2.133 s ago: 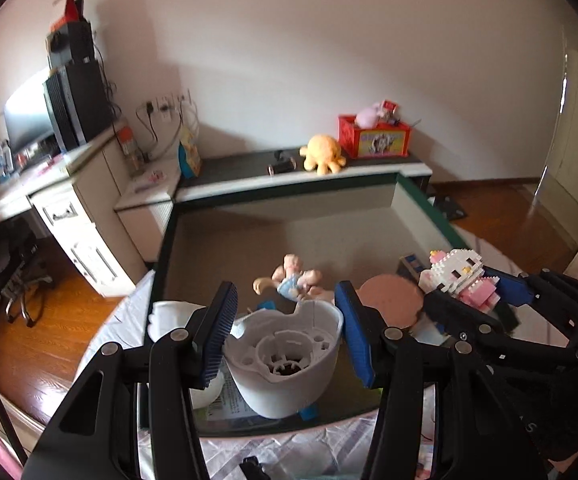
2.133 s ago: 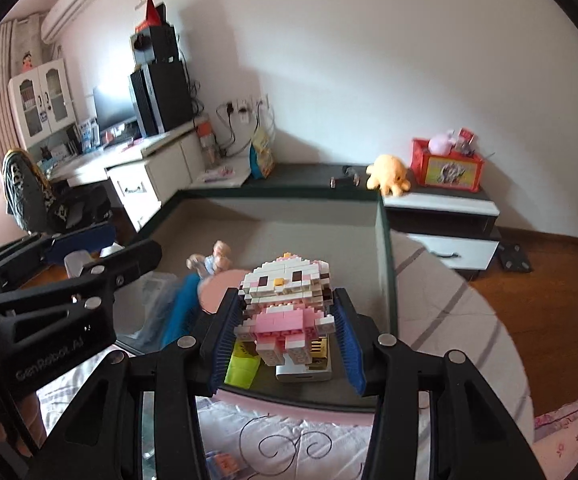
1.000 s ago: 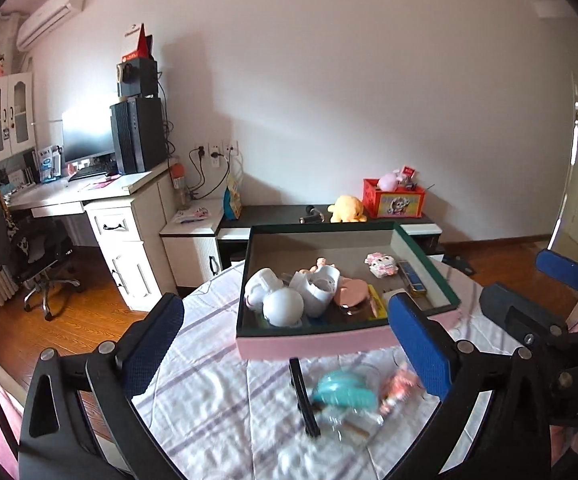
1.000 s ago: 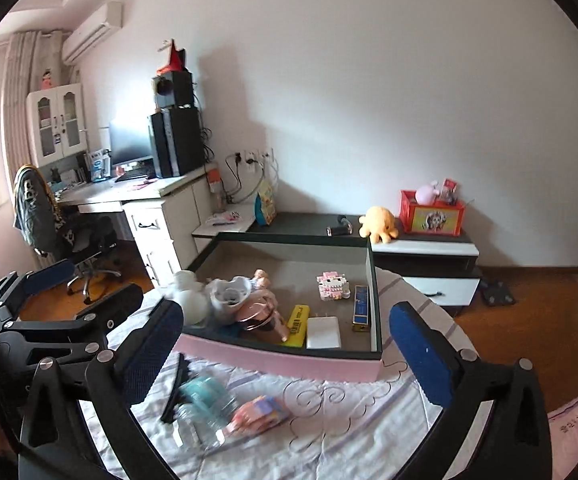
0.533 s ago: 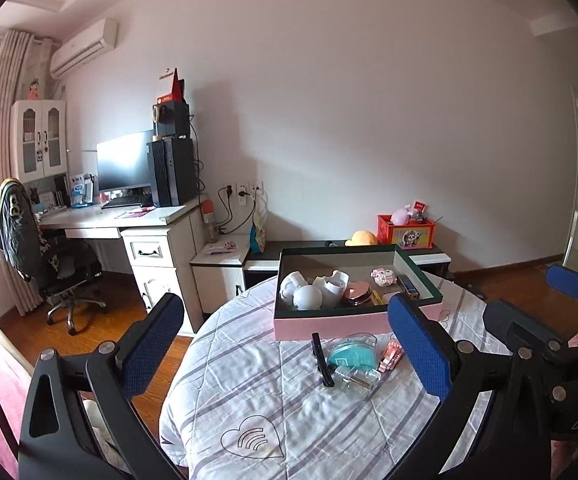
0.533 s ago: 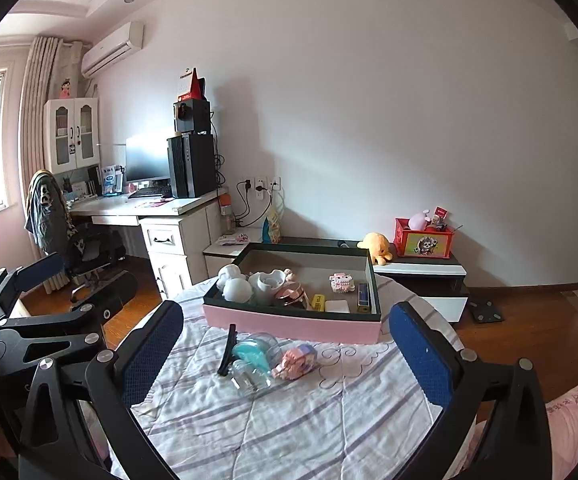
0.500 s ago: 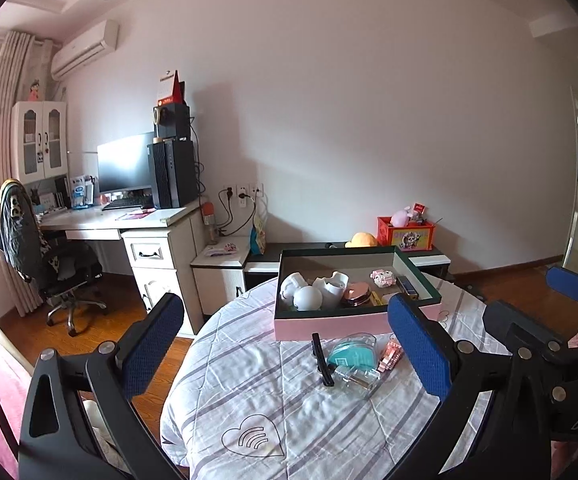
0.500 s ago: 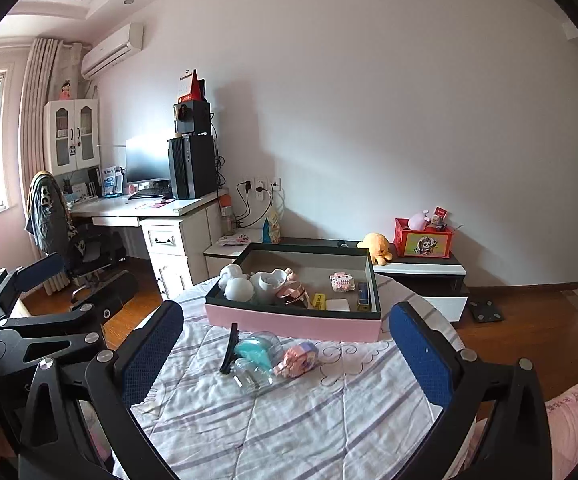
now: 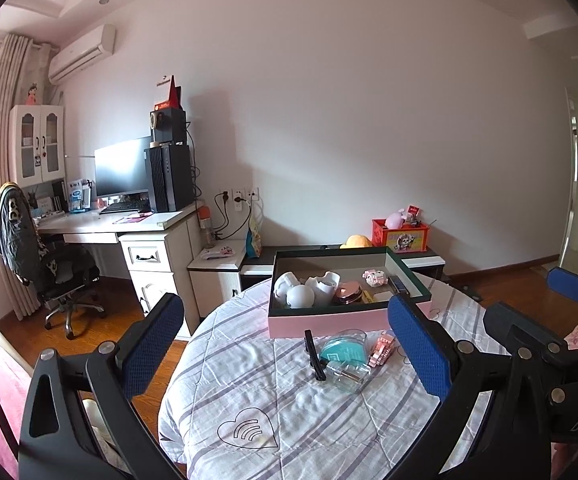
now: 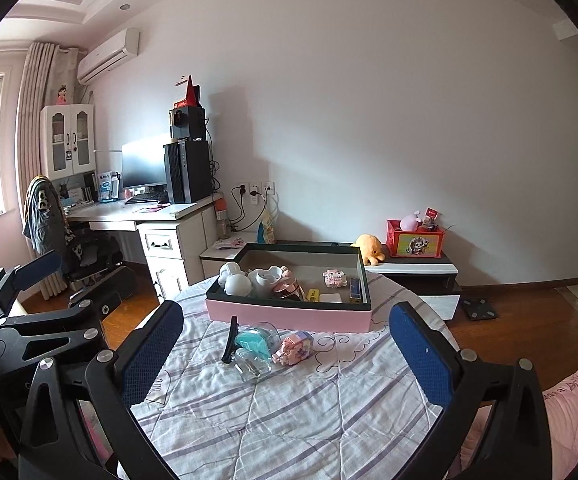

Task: Organize rigid objects
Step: 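Withdraw both open tools from the pink box, then grasp the pink block cube with the right tool while the left tool grasps the black clip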

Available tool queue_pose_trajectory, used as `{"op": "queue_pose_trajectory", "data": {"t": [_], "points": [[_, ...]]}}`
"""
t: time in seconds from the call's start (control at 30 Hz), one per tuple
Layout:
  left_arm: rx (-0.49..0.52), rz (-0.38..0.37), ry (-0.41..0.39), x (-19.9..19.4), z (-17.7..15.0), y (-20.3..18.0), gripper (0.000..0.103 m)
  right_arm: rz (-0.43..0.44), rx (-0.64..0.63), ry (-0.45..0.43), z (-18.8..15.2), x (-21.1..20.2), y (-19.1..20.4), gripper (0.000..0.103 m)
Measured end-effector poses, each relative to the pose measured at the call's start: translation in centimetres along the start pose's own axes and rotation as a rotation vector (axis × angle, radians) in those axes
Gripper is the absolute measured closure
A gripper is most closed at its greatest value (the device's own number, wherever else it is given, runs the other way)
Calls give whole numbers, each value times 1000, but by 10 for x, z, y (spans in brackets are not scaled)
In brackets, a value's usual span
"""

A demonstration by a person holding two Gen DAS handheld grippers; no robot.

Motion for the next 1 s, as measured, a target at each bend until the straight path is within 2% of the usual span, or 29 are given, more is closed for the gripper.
{"op": "queue_pose_trajectory", "data": {"t": [0.2, 0.33, 0.53, 0.73, 1.0], "points": [[7, 0, 42, 16, -10, -3, 0, -1, 10, 28, -7, 10, -5, 0], [8, -10, 97, 36, -23, -6, 0, -2, 18, 67, -16, 25, -10, 0], [-32, -79, 258, 81, -63, -5, 0, 5, 42, 156, -42, 59, -19, 0], [-72, -67, 429, 127, -106, 4, 0, 8, 86, 308, -83, 108, -34, 0], [-102, -48, 504, 176, -116, 6, 0, -3, 127, 401, -109, 147, -56, 0]]}}
Point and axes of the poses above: each gripper's, at about its wrist camera, not at the fingertips, and x roughly the way its jaws point, y to its left, z to its top, the point moved 5 cm from there along x, roughly the way its jaws point, and after that the axes turned 4 degrees about -z, right-handed, at the moved point
